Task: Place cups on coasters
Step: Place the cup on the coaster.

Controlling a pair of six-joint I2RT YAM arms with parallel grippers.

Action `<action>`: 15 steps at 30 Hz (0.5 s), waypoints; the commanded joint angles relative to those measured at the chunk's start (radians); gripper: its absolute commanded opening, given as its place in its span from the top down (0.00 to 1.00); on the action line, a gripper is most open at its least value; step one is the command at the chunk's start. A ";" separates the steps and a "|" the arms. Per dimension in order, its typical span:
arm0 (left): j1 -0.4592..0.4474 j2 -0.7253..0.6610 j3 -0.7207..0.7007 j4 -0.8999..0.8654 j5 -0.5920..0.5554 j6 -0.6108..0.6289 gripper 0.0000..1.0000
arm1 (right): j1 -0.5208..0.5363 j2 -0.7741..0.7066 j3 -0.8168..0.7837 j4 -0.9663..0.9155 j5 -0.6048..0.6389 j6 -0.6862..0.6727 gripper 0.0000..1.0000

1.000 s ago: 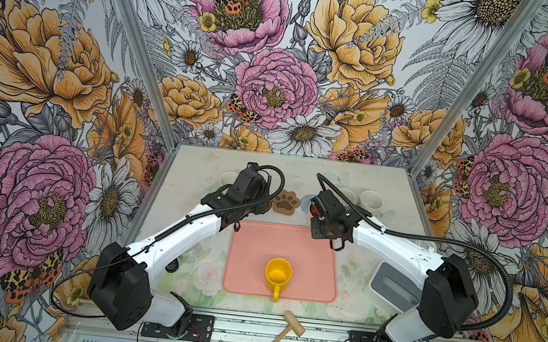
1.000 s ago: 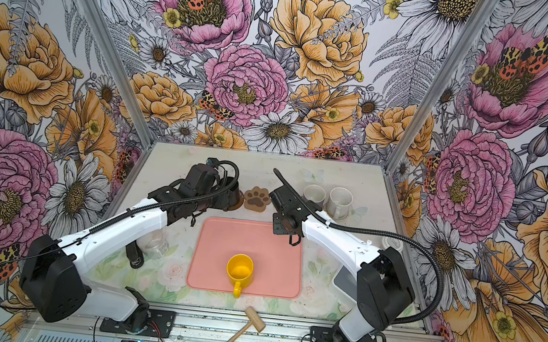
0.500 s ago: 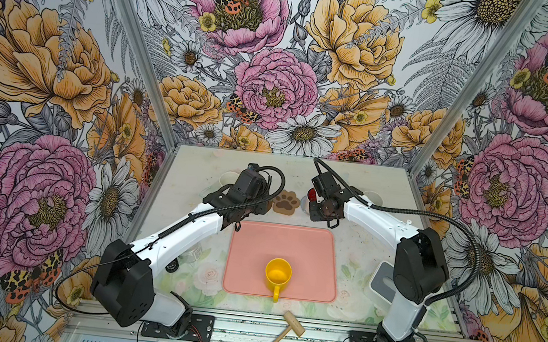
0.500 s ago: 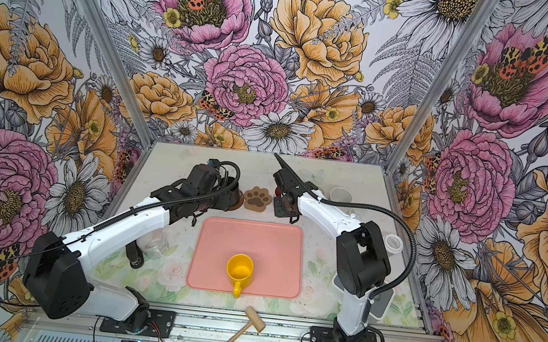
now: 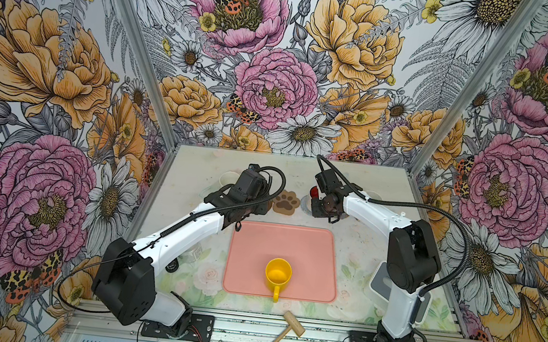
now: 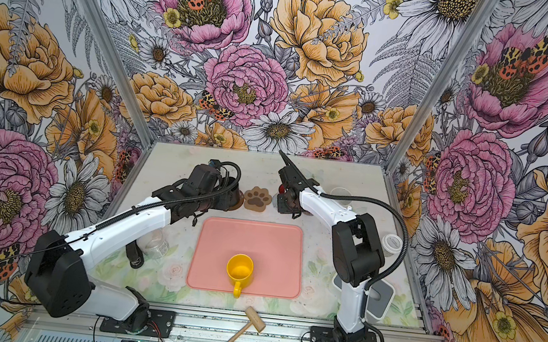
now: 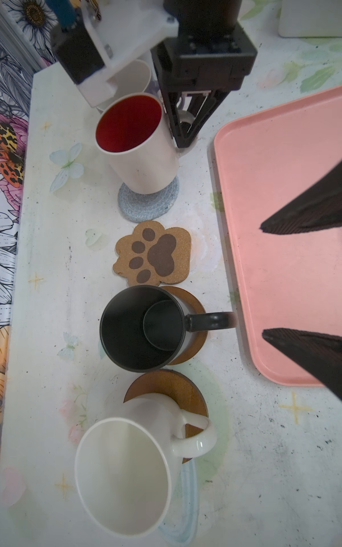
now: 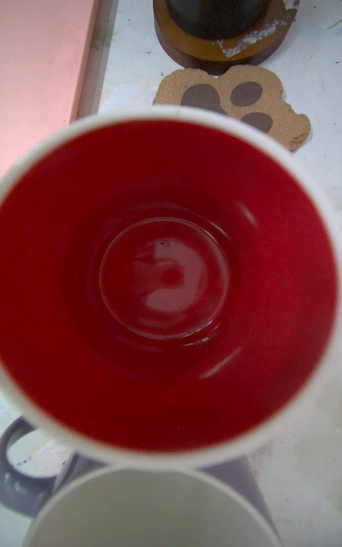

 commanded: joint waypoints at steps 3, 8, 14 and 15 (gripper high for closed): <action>0.010 0.017 0.038 0.023 0.025 -0.015 0.47 | -0.002 0.010 0.053 0.075 -0.007 -0.022 1.00; 0.010 0.020 0.042 0.023 0.029 -0.017 0.47 | -0.005 0.021 0.058 0.079 -0.013 -0.023 1.00; 0.010 0.013 0.043 0.021 0.030 -0.016 0.47 | -0.004 0.038 0.059 0.081 -0.011 -0.023 1.00; 0.010 0.011 0.041 0.022 0.032 -0.016 0.47 | -0.005 0.042 0.059 0.083 -0.009 -0.023 1.00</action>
